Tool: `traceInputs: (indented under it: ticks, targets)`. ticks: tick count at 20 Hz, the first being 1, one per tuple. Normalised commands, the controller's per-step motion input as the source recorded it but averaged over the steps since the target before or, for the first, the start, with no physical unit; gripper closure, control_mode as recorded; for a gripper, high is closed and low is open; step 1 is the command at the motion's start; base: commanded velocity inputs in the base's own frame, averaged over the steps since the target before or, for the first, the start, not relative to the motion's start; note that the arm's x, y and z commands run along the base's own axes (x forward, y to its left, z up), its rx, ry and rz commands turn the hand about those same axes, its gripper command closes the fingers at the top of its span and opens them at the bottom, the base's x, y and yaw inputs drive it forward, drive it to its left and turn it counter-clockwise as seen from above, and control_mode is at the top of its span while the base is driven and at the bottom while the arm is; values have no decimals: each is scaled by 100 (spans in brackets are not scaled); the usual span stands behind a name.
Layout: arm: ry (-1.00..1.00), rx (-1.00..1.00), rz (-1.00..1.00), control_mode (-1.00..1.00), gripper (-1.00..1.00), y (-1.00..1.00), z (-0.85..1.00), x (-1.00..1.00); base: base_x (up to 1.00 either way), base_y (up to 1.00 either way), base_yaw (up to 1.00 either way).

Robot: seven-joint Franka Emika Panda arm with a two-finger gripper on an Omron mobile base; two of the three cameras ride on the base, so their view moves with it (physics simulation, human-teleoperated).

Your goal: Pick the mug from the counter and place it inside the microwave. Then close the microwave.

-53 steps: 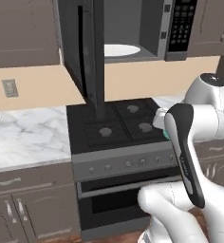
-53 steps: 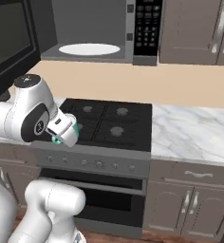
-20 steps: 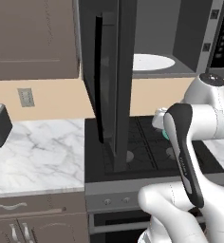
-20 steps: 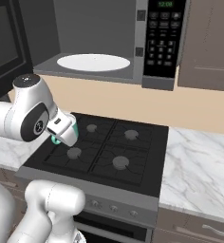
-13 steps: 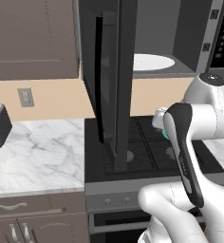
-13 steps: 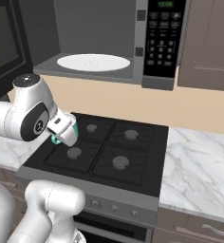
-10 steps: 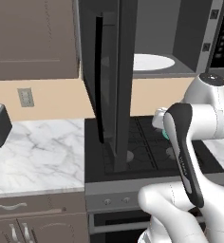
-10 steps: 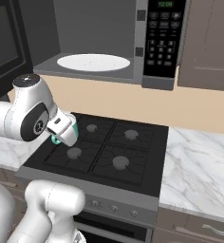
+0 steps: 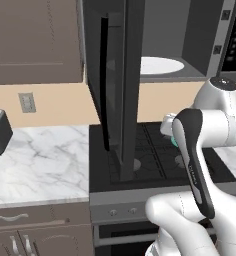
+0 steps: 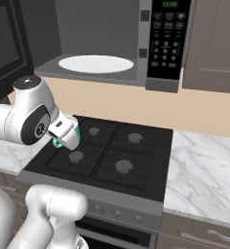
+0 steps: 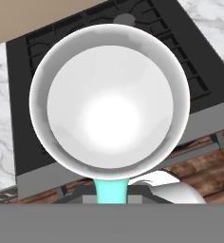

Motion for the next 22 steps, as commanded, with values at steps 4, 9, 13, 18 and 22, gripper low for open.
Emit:
traceInputs:
  ticks: [4,9,13,18,22]
  targets:
    - [0,0,0,-100,100,0,0,0,0,0,0]
    - [-2,0,2,-100,100,3,0,1,0,0,0]
    - [0,0,1,-100,100,0,0,1,0,0,0]
    - [-6,-1,2,-100,100,2,2,1,0,0,0]
    - [-8,-1,2,-100,100,0,41,0,0,0,0]
